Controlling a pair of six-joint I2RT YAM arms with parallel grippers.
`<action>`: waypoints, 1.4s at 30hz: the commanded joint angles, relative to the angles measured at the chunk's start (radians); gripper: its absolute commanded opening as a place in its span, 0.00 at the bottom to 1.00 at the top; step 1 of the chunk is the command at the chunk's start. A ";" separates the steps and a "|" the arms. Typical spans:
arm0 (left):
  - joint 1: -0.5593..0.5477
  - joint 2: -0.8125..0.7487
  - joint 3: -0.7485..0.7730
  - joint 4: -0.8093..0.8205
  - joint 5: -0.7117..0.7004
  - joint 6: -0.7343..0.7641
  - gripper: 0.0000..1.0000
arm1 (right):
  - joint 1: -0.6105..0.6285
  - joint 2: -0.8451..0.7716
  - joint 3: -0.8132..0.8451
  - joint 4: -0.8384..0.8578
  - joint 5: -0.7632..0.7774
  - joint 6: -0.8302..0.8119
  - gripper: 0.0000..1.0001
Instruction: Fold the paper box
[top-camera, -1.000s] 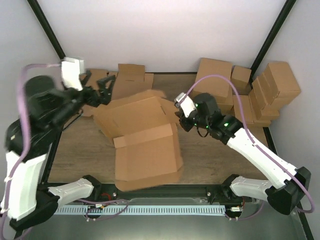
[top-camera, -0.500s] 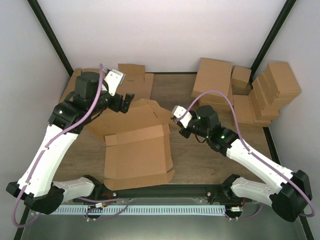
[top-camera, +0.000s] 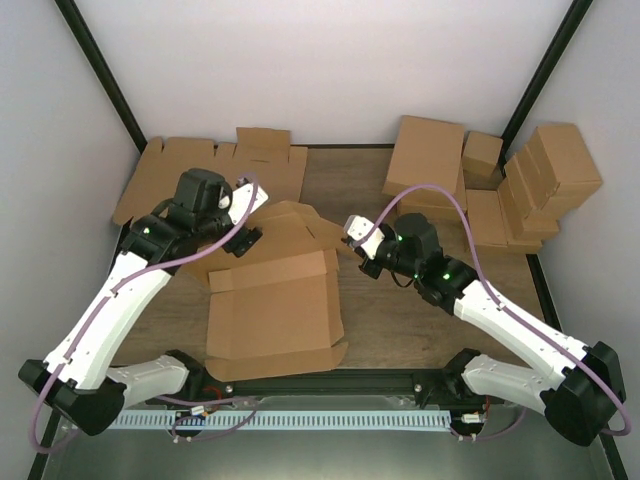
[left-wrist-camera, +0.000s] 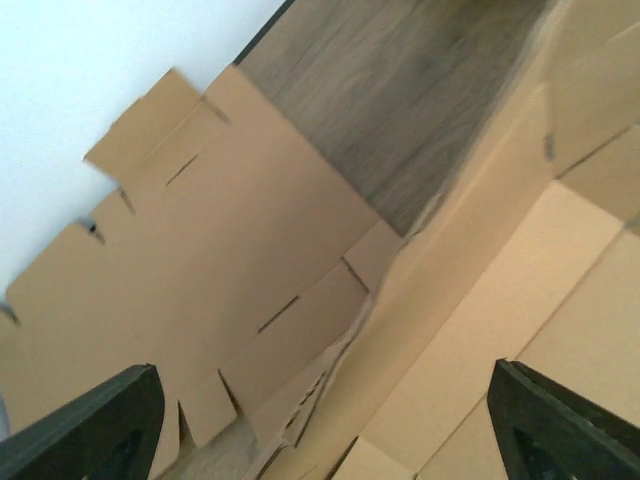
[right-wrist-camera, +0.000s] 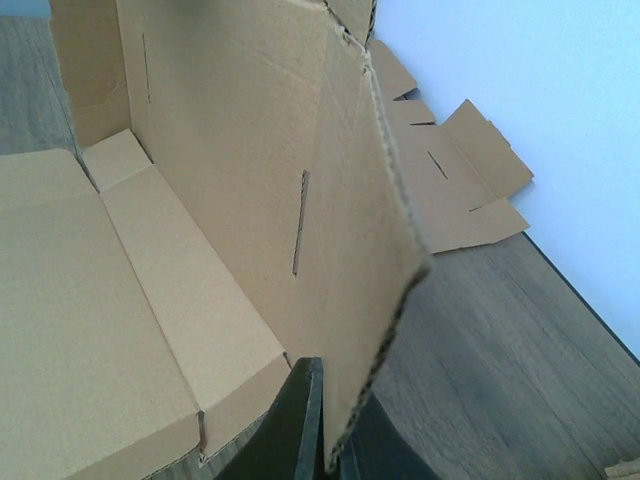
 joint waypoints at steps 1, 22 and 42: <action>0.004 -0.040 -0.066 0.114 -0.149 0.073 0.84 | -0.003 0.000 0.017 0.012 -0.032 -0.018 0.01; 0.000 -0.084 -0.190 0.154 0.089 0.099 0.30 | -0.001 0.026 -0.113 0.226 -0.010 0.167 0.01; -0.037 -0.031 -0.165 0.147 0.130 -0.193 0.04 | -0.002 -0.138 -0.304 0.299 0.068 0.393 0.38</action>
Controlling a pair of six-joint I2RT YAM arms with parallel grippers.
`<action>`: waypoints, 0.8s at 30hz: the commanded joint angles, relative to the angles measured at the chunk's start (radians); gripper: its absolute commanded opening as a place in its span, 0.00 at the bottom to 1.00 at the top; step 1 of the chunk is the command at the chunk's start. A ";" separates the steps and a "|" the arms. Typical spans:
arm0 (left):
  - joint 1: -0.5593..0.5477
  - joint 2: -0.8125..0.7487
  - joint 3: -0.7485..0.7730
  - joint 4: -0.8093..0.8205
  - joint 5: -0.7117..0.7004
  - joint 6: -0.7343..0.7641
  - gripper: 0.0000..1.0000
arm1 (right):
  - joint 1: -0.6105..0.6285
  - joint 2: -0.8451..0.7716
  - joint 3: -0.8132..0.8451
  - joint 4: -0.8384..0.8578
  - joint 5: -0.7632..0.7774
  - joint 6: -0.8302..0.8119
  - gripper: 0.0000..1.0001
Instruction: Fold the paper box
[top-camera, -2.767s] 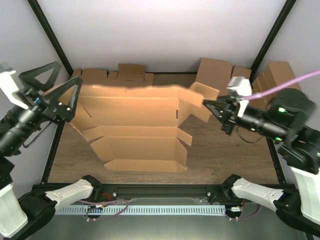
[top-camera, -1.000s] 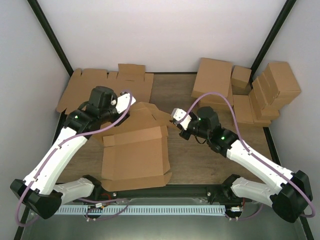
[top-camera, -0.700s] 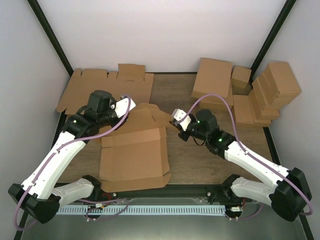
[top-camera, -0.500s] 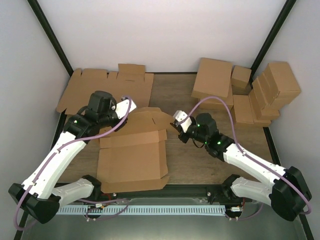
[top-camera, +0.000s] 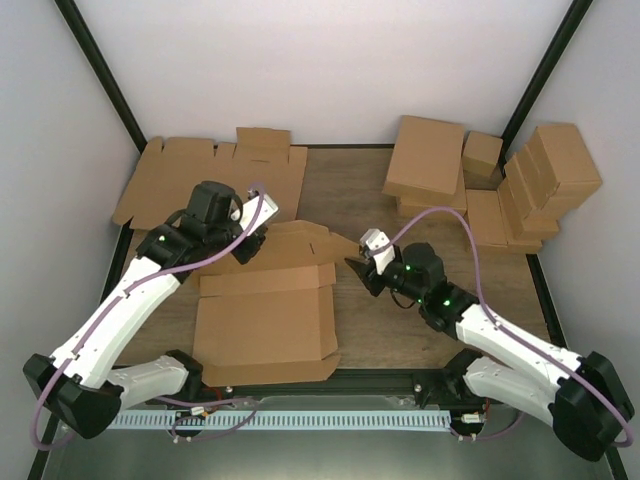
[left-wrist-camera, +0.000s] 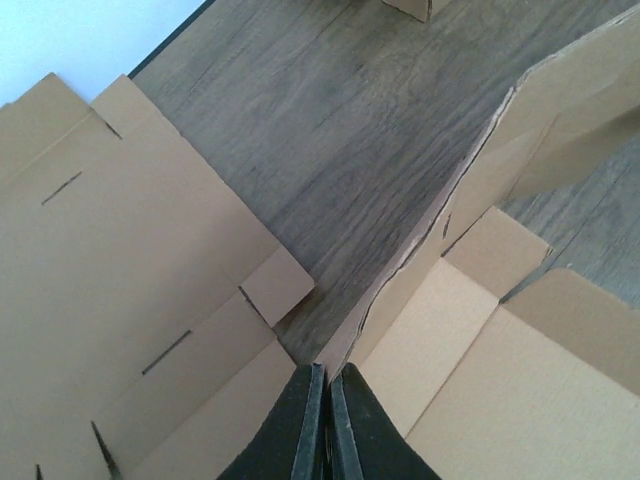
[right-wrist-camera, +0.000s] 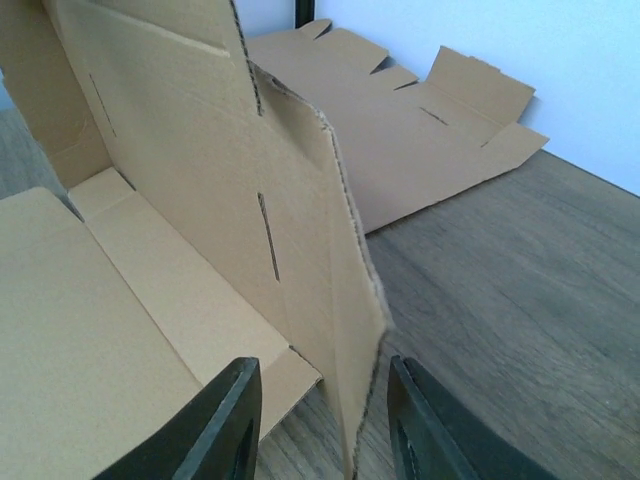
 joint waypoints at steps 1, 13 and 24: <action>-0.017 -0.005 0.019 0.014 0.006 -0.150 0.04 | -0.002 -0.073 -0.011 -0.006 0.035 0.091 0.39; -0.069 0.084 0.108 0.017 -0.183 -0.407 0.04 | -0.002 -0.184 0.061 -0.238 0.105 0.326 0.85; -0.066 0.434 0.554 -0.263 -0.340 -0.513 0.04 | -0.002 -0.073 0.199 -0.424 0.090 0.442 0.90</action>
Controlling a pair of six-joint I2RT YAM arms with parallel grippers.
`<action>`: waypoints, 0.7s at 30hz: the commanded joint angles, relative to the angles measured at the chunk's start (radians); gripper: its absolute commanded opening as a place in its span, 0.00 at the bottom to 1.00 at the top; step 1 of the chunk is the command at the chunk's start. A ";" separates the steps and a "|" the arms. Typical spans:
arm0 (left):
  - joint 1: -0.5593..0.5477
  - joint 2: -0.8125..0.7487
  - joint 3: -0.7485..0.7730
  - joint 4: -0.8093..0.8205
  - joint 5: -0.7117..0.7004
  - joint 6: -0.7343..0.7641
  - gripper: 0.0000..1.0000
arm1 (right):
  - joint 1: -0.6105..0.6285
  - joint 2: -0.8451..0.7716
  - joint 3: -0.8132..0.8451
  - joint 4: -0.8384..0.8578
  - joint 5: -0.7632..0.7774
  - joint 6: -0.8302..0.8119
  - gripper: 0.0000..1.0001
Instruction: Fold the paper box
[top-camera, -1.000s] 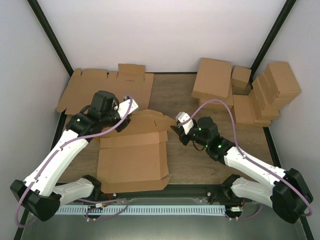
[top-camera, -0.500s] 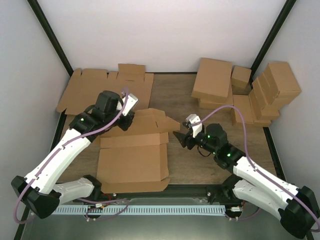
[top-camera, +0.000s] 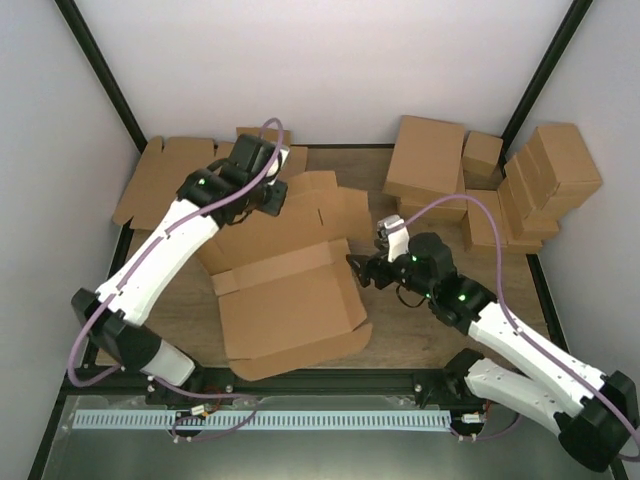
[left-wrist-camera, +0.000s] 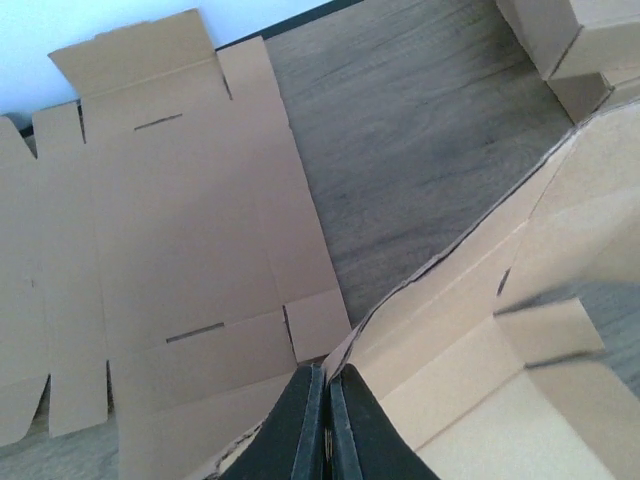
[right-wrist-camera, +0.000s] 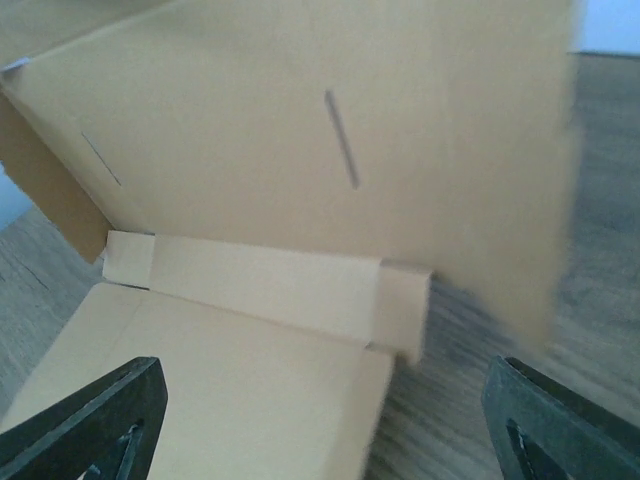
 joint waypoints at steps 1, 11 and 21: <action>0.001 0.102 0.154 -0.126 -0.051 -0.061 0.04 | -0.002 0.066 0.056 -0.100 0.011 0.101 0.90; 0.000 0.089 0.062 -0.129 0.100 -0.035 0.04 | -0.002 0.117 -0.087 0.034 -0.017 0.176 0.87; -0.050 -0.015 -0.080 -0.159 0.154 -0.120 0.06 | -0.001 0.225 -0.122 0.120 -0.121 0.188 0.70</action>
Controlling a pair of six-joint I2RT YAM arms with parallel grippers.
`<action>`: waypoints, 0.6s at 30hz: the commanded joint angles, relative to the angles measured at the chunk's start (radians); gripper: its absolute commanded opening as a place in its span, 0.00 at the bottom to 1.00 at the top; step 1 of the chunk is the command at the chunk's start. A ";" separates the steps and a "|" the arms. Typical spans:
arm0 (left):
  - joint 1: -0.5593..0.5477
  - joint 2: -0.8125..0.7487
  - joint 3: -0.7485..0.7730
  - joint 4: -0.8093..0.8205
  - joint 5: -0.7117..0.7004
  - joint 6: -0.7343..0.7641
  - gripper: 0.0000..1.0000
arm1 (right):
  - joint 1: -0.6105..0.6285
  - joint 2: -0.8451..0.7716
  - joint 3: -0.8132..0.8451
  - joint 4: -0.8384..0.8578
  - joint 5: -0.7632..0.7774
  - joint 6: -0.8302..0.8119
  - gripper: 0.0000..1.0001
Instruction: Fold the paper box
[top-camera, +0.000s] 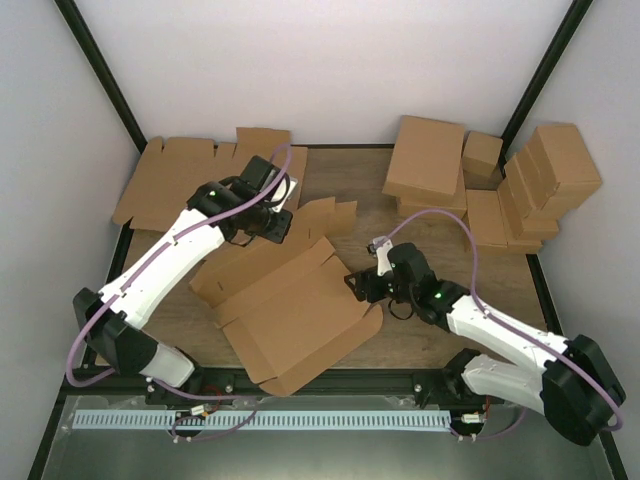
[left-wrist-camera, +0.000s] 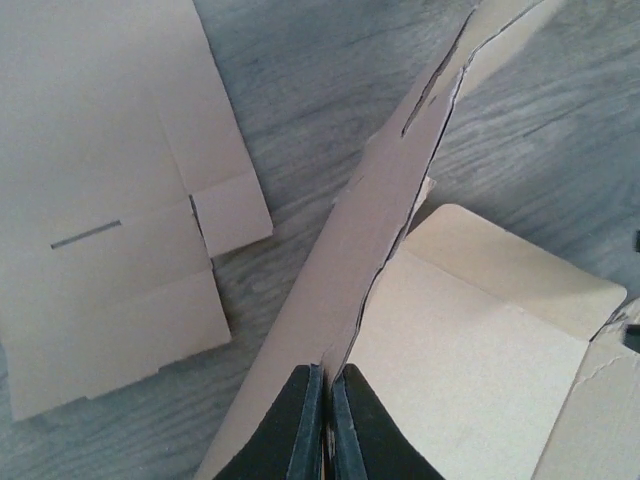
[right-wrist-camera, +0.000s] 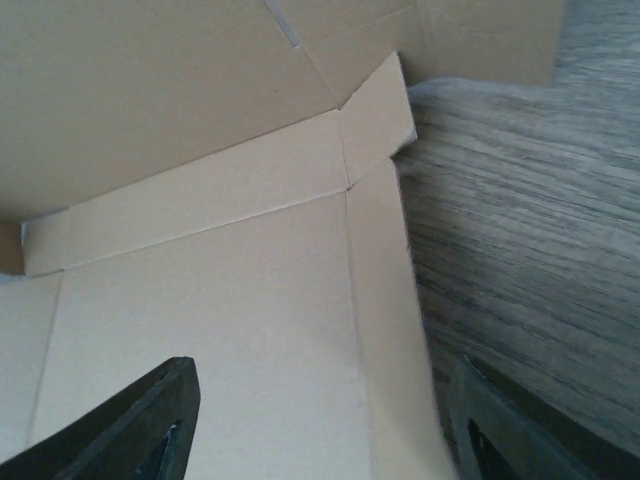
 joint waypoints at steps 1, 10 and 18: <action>-0.014 -0.052 -0.011 -0.053 0.030 -0.073 0.06 | -0.001 0.055 -0.009 0.096 -0.090 0.041 0.68; -0.015 -0.071 -0.053 -0.010 0.023 -0.087 0.07 | -0.001 0.167 0.016 0.144 -0.244 0.124 0.56; -0.016 -0.109 -0.114 0.062 0.049 -0.062 0.12 | -0.002 0.232 -0.037 0.220 -0.202 0.152 0.49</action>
